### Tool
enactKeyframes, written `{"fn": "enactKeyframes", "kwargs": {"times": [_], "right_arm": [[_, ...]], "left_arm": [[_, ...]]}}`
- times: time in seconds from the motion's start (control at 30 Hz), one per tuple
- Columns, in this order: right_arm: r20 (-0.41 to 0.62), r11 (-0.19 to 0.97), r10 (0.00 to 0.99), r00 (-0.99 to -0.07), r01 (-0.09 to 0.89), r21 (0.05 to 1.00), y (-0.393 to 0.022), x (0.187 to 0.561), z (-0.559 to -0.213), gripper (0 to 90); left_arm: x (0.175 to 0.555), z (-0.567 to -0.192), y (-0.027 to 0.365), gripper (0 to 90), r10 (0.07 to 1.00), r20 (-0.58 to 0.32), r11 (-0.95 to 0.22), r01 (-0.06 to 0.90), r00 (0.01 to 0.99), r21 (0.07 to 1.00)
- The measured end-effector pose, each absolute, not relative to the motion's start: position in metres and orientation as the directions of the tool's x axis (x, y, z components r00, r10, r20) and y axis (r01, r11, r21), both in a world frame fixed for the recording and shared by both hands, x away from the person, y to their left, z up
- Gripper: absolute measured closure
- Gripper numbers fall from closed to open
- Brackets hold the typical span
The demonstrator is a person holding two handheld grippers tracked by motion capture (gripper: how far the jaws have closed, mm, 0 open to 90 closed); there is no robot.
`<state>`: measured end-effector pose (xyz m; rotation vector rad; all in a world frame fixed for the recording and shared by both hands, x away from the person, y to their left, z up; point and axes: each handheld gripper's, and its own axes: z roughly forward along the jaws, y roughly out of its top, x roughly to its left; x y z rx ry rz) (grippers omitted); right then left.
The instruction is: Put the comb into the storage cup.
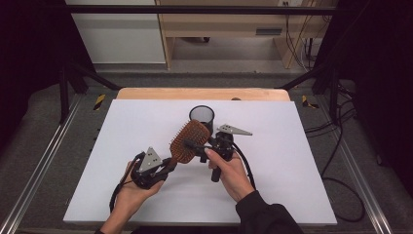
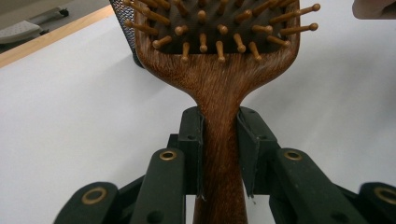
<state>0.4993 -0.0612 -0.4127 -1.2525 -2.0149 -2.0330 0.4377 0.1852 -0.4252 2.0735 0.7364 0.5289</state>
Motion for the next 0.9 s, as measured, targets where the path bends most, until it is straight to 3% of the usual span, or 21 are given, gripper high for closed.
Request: {"fn": "enactKeyframes", "kwargs": {"times": [0.43,0.63,0.9], "right_arm": [[0.538,-0.191,0.512,-0.669,0.522,0.831,-0.056,0.501,-0.406,37.3],[0.553,-0.215,0.503,-0.664,0.523,0.825,-0.053,0.5,-0.4,46.2],[0.501,-0.16,0.526,-0.687,0.498,0.852,-0.042,0.498,-0.386,51.8]], "left_arm": [[0.438,-0.425,0.187,72.8,0.691,0.11,-0.443,0.298,0.715,0.845],[0.44,-0.427,0.189,72.9,0.702,0.087,-0.417,0.309,0.707,0.854],[0.443,-0.429,0.191,72.8,0.719,0.057,-0.382,0.324,0.693,0.865]]}}
